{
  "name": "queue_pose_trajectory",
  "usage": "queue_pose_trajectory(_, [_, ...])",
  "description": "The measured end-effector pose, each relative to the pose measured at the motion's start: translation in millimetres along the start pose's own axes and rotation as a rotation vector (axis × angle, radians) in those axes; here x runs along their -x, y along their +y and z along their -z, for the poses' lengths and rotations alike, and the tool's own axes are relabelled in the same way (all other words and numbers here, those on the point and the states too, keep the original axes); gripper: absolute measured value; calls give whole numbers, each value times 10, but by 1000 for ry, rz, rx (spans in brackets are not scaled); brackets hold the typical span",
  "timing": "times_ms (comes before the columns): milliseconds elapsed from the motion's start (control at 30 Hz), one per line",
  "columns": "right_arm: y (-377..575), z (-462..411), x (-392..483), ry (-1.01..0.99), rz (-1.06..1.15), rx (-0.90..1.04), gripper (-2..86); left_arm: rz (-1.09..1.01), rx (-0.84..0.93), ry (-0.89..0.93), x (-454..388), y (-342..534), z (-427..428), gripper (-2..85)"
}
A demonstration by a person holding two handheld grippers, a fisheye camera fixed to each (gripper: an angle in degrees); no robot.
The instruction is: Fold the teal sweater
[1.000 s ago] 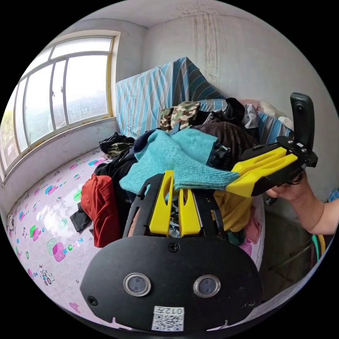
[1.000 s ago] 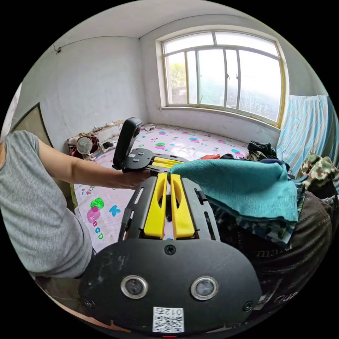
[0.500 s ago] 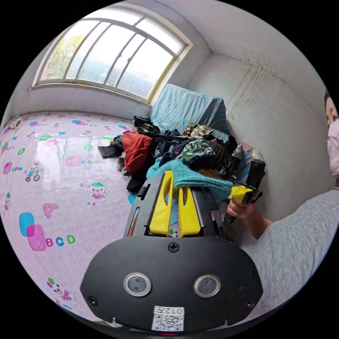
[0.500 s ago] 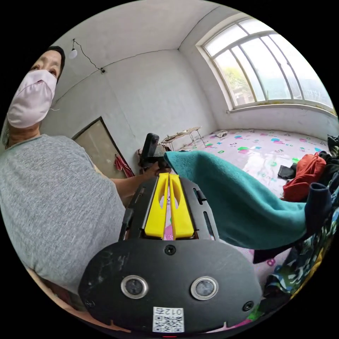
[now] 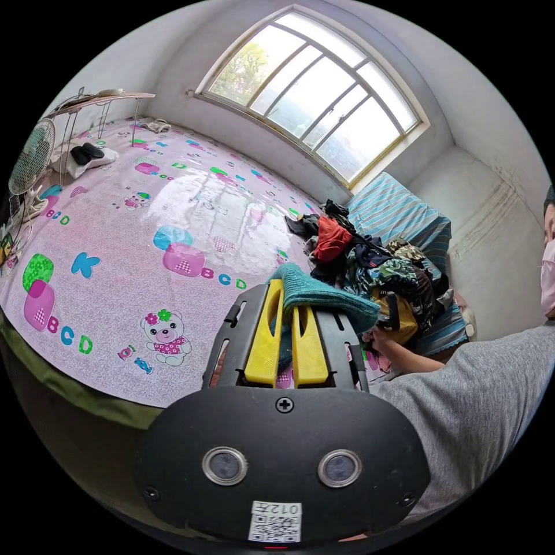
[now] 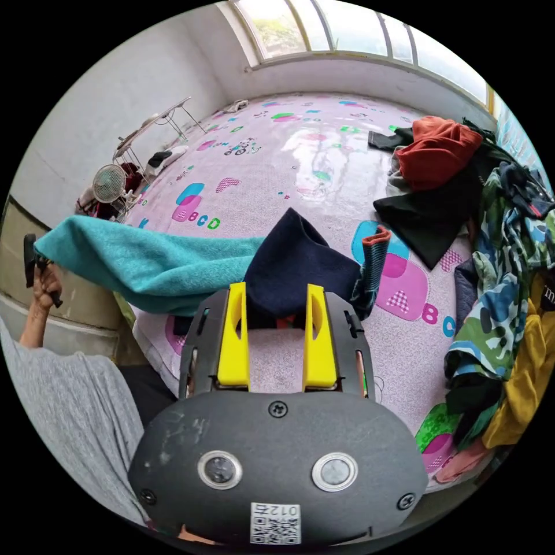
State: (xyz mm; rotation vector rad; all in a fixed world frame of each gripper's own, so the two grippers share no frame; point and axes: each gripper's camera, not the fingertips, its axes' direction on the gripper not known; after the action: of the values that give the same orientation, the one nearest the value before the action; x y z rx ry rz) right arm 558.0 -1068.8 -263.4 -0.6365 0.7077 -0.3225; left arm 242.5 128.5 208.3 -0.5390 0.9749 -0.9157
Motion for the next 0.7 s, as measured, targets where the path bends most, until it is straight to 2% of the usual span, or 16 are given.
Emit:
queue_pose_trajectory(67, [-171,-160,-114,-64,-50,17,161,12,-4,-1,11,-21,102,-6])
queue_pose_trajectory(233, [-449,-449,-587,16,-239,7,154,53,-9,28,59,-147,306,-6])
queue_pose_trajectory(367, [-602,-591,-1129,-135,-276,65,27,119,-49,76,197,-330,421,-6])
queue_pose_trajectory(433, [-736,-372,-1286,-171,-284,15,14,157,-98,79,323,-556,549,-6])
queue_pose_trajectory(567, [-1521,771,-1440,-301,-196,-236,2,161,-214,95,468,-1182,924,-6])
queue_pose_trajectory(700, [-2250,2323,-1212,-326,15,-468,-2,-5,-460,121,96,-2118,1863,-6])
